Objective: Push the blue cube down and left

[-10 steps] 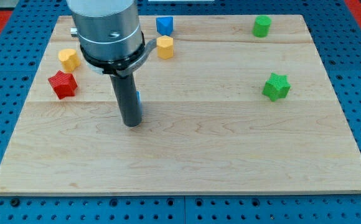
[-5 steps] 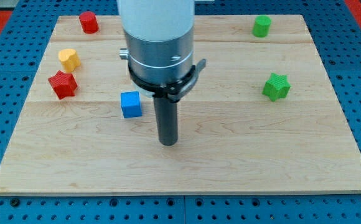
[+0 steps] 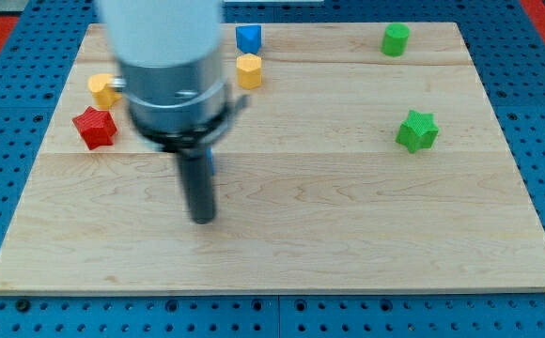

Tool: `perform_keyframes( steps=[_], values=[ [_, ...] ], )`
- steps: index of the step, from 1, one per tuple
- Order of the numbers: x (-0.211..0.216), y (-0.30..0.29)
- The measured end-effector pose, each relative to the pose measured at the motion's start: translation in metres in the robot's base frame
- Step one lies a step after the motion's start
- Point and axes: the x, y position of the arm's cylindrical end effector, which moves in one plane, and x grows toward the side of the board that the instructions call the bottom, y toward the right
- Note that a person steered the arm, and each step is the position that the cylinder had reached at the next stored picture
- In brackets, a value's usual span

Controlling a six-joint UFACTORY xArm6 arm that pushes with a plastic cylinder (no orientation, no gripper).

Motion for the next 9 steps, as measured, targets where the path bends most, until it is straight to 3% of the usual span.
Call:
perform_keyframes(
  steps=[2,3,4,5,6,8,9],
  values=[
    [-0.045,-0.08],
    [-0.091,-0.077],
    [-0.112,-0.028],
    [-0.107,0.048],
    [-0.092,0.049],
    [-0.09,-0.017],
    [-0.057,-0.048]
  ],
)
